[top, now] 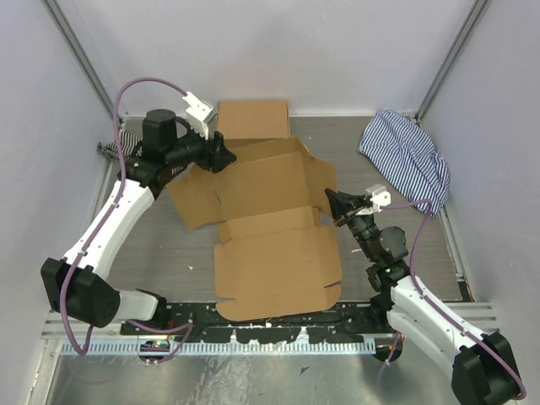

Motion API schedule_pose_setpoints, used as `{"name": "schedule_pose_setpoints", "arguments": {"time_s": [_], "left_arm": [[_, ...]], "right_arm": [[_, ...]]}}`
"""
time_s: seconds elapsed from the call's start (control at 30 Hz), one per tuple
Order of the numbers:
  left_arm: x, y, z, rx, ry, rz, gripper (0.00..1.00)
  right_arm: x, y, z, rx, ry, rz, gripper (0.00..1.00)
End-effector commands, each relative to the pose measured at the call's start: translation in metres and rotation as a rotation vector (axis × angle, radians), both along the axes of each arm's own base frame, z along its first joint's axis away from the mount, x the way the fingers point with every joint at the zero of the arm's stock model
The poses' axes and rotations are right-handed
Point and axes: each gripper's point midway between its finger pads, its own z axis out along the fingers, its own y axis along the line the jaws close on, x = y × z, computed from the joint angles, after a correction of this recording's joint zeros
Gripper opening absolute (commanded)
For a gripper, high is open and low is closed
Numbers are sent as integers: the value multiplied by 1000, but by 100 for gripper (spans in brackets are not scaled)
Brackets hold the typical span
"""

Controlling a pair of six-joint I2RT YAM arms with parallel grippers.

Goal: Fold the paper box

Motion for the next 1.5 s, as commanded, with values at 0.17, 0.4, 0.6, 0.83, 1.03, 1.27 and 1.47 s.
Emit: {"name": "schedule_pose_setpoints", "arguments": {"time_s": [0.17, 0.4, 0.6, 0.83, 1.03, 1.27, 1.47], "left_arm": [[13, 4, -7, 58, -102, 34, 63], [23, 2, -20, 102, -132, 69, 65], [19, -11, -5, 73, -215, -28, 71], [10, -30, -12, 83, -206, -198, 75], [14, -41, -28, 70, -150, -246, 75], [23, -45, -36, 81, -143, -229, 67], [20, -48, -44, 101, -141, -239, 47]], "right_arm": [[-8, 11, -2, 19, 18, 72, 3], [-12, 13, -2, 10, 16, 92, 3], [-16, 20, -7, 3, 27, 138, 3], [-21, 28, -5, -9, 22, 189, 3], [-25, 31, -1, -13, 13, 214, 3], [-24, 32, -5, -21, 31, 219, 3], [-23, 32, -5, -22, 34, 213, 3]]}}
